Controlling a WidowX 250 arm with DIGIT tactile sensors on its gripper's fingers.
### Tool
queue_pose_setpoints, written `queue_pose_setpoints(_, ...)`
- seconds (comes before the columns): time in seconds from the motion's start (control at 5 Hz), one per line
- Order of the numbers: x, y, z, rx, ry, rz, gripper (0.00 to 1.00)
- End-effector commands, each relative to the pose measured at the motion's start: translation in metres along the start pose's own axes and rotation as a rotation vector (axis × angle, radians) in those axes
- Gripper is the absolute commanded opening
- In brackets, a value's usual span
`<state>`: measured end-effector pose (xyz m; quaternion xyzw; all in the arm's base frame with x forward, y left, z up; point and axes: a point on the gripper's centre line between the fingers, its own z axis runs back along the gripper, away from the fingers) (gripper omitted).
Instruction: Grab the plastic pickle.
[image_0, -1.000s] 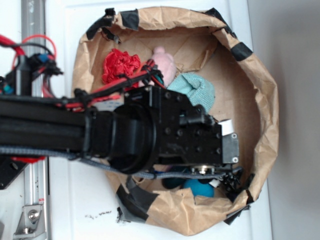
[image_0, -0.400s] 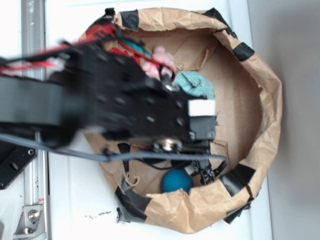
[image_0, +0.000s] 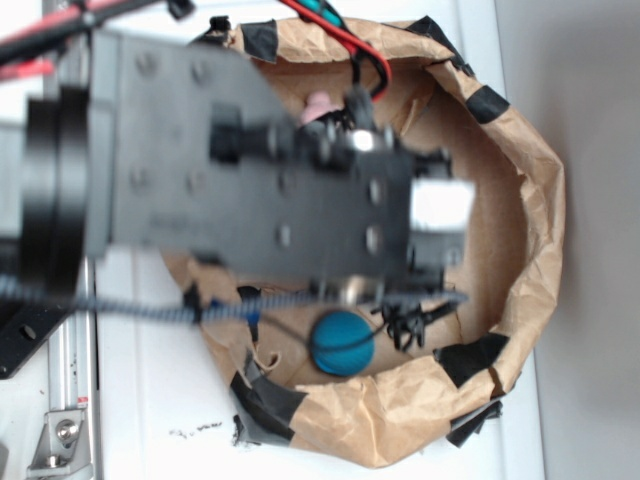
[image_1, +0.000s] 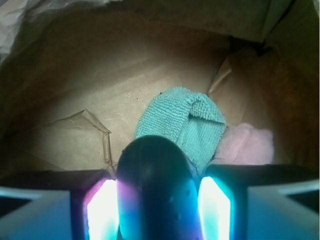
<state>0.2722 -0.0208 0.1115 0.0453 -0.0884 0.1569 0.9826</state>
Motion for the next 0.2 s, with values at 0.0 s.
queue_pose_setpoints(0.0,0.0121,-0.0019,-0.0016,0.053,-0.01,-0.06,0.0)
